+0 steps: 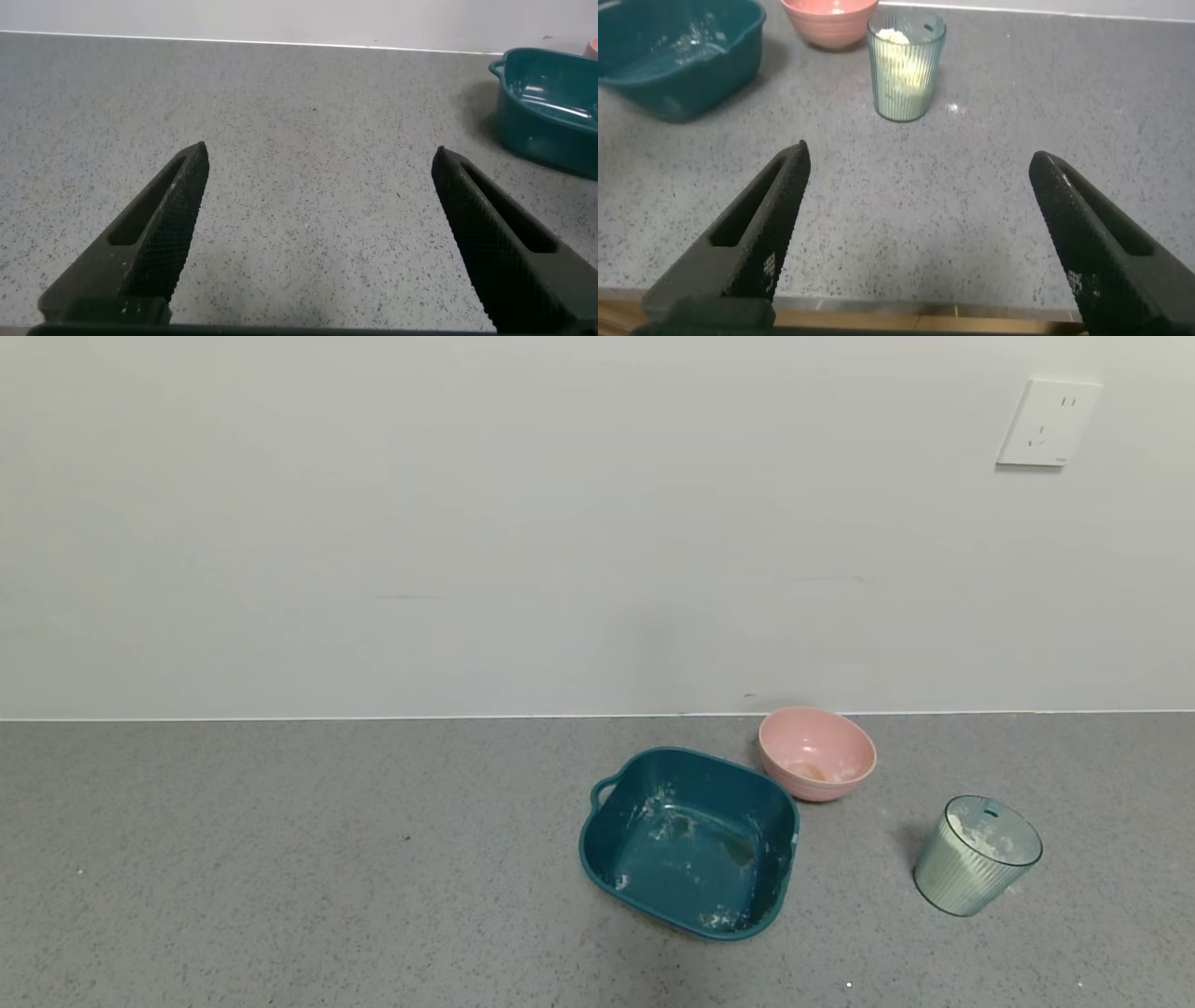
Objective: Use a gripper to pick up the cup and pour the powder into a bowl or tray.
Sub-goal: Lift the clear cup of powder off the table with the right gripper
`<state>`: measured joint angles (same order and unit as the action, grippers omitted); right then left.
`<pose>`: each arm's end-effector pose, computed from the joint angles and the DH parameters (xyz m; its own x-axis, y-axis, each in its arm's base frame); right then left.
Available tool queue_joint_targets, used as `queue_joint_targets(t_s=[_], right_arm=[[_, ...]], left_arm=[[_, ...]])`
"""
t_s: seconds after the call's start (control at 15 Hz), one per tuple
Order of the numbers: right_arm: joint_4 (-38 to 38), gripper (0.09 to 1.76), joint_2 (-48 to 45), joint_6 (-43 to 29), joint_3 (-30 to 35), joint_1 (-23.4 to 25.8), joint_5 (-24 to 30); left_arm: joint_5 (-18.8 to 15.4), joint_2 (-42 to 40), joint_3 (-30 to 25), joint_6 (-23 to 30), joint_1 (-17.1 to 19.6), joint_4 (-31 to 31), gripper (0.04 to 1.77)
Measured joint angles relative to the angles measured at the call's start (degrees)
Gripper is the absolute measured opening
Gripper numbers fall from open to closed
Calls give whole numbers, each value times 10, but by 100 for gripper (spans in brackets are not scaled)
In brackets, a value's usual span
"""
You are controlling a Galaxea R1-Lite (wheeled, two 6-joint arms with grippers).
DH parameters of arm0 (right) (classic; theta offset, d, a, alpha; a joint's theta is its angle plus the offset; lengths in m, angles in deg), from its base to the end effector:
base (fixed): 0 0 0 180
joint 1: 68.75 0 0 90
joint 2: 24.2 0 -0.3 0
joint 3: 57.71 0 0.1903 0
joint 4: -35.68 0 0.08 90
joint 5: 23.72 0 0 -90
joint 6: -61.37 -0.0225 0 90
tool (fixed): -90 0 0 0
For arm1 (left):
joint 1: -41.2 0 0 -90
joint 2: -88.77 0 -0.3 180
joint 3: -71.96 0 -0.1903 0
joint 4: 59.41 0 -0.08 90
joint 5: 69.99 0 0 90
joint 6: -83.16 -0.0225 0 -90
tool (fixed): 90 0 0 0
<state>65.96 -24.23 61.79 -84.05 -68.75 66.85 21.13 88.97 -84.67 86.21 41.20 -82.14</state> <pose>-0.0272 0.0002 0.0774 0.9976 0.0099 -0.0682 -0.0104 0.9999 -0.0066 -0.0226 0.0004 0.0767 0.9998 0.0195 0.0077 -0.0191 0.9984 -0.0534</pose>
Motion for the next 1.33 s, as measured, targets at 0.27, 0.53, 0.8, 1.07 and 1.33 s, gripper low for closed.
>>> queue_joint_targets(t_s=[0.27,0.53,0.8,1.07,1.33], right_arm=[[36,171,5,-1,-47,0,-2],[55,171,72,-2,-70,0,-2],[57,171,165,-15,-87,-1,2],[52,171,276,-34,-104,-6,6],[15,171,383,-37,-110,-8,28]], left_arm=[[0,0,0,0,0,0,172],[0,0,0,0,0,0,172],[0,0,0,0,0,0,172],[0,0,0,0,0,0,172],[0,0,0,0,0,0,172]])
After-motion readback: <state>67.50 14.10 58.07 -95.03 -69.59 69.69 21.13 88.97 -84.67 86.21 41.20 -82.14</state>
